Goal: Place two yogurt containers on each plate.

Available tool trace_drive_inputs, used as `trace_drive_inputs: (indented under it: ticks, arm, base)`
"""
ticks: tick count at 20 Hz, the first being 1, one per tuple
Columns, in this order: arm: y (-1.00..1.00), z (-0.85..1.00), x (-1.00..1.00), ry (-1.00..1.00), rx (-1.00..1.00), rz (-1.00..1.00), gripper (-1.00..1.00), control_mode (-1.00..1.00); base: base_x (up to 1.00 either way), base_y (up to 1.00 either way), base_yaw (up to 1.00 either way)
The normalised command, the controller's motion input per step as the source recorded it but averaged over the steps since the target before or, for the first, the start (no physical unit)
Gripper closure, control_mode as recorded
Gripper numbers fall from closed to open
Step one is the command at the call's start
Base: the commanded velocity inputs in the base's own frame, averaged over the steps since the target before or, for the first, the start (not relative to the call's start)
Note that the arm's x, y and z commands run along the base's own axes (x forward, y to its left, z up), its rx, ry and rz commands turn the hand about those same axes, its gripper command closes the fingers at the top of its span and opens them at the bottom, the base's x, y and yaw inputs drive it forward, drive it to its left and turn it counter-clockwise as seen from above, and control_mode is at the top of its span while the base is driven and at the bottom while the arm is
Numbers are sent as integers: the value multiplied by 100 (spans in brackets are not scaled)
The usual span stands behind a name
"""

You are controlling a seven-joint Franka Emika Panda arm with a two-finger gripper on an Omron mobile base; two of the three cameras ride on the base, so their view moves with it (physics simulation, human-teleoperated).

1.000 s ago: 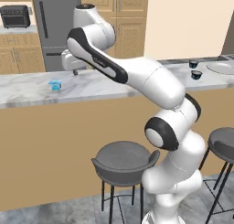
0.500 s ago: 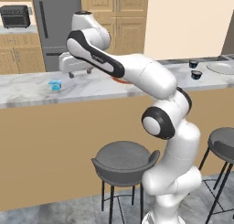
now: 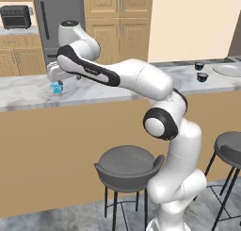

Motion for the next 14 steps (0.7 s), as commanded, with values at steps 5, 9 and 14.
trace_drive_inputs:
  ticks: [5,9,14]
  arm:
    - [6,-7,20,-1,0,-1,-100,-100]
    - [2,-24,39,0,0,-1,-100,-100]
    - [9,-28,56,0,0,0,-100,-100]
  base:
    - [0,0,0]
    - [0,0,0]
    - [0,0,0]
